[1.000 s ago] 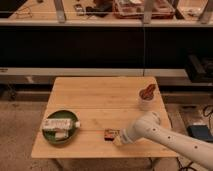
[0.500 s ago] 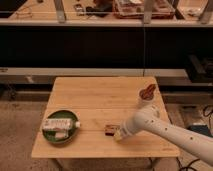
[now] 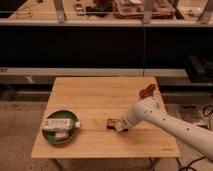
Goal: Push the eraser across the table
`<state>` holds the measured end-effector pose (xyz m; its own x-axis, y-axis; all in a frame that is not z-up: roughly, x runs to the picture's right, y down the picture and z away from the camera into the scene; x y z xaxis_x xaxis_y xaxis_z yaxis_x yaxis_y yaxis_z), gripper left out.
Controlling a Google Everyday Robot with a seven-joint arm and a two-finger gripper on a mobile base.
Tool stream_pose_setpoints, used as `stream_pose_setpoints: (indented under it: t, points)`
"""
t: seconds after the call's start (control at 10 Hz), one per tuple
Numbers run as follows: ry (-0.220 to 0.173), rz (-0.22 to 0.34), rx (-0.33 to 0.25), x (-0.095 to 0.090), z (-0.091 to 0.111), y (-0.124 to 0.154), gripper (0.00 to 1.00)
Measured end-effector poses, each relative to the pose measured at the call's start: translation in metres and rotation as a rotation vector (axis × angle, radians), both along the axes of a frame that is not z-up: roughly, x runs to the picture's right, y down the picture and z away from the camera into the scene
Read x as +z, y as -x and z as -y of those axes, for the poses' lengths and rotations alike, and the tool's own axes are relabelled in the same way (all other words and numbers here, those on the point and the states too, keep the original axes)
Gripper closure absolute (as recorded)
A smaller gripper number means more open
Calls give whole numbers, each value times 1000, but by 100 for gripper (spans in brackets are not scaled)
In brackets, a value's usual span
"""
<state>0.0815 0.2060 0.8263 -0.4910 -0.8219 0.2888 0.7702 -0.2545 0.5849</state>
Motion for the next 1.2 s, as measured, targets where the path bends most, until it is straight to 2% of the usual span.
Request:
stream_pose_setpoints:
  t: [0.4,0.6,0.7,0.9,1.0,1.2]
  points:
    - [-4,3,4,14,25,-3,100]
    - [-22,32,17,4,33,-1,100]
    - [-29,52,12,-13,29,-1,100]
    - [-12,57,5,-28,8,-6,100]
    - [2,60,13,-32,-9,-9,100]
    - [21,60,29,-32,-28,-14,100]
